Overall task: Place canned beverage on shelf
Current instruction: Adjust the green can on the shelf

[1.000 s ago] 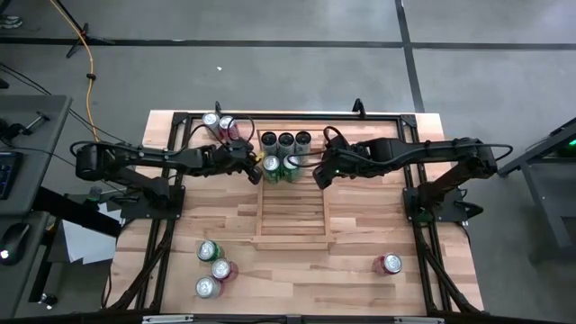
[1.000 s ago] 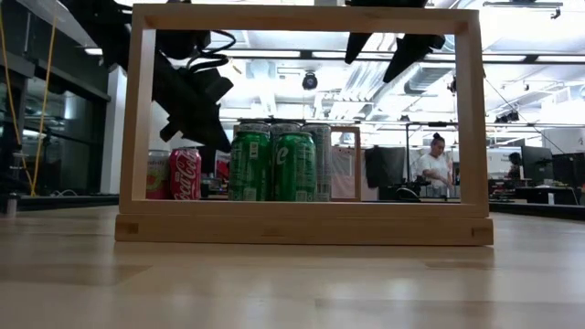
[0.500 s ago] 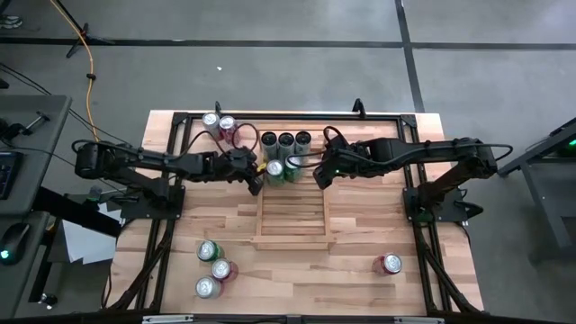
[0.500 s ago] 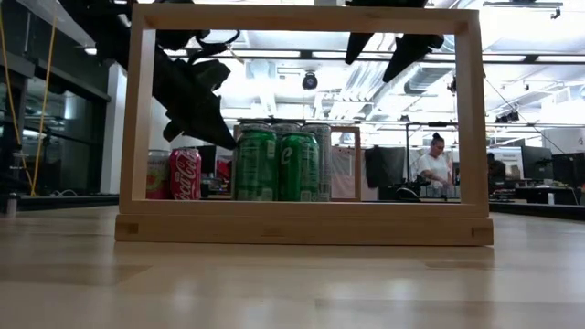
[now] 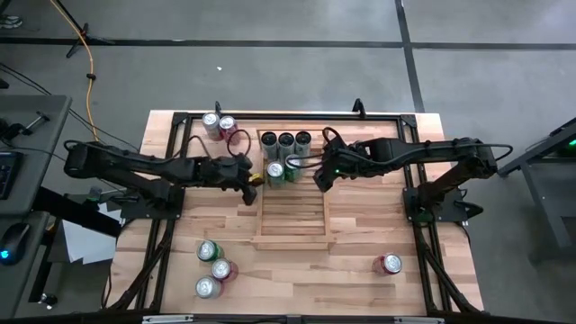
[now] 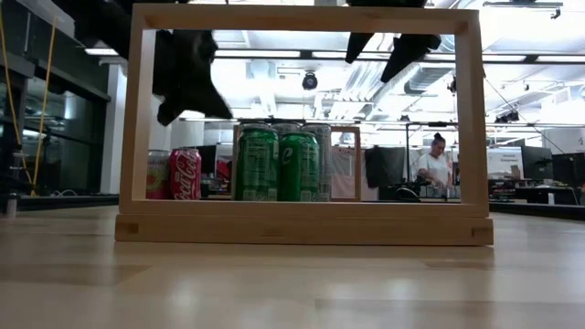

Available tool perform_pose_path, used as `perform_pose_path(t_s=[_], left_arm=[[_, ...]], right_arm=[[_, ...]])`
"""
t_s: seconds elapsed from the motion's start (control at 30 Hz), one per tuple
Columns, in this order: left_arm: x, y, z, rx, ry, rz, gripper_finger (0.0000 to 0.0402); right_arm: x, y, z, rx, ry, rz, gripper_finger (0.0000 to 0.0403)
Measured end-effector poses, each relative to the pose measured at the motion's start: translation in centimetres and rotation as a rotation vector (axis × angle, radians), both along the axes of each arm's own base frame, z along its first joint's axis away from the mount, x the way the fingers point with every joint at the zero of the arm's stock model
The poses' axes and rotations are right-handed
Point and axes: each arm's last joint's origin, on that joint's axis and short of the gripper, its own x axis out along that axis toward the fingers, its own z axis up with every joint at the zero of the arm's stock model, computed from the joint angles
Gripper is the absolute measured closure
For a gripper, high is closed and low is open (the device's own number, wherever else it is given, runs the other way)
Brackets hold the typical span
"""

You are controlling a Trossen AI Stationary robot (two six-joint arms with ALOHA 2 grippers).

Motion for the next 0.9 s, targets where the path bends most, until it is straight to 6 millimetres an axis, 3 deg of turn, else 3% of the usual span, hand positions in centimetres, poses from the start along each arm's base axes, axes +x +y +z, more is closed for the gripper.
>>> perform_pose_path(t_s=[0.17,0.4,0.7,0.9], left_arm=[[0.9,-1.9,0.9,-0.026,-0.14,-0.043,0.0401],[4.2,-2.8,-1.5,-0.118,-0.262,0.064,0.0401],[5.3,-4.2,-2.9,-0.127,-0.277,0.378,0.0401],[7.4,-4.0,-2.9,-0.137,-0.271,0.414,0.0401]], right_arm=[[0.0,0.0,0.0,-0.015,0.002,0.006,0.0009],[0.0,-0.2,0.1,-0.04,-0.002,-0.008,0.0009],[0.0,-0.5,0.1,-0.068,-0.002,-0.034,0.0009],[0.0,-1.1,0.1,-0.075,-0.003,-0.056,0.0009]])
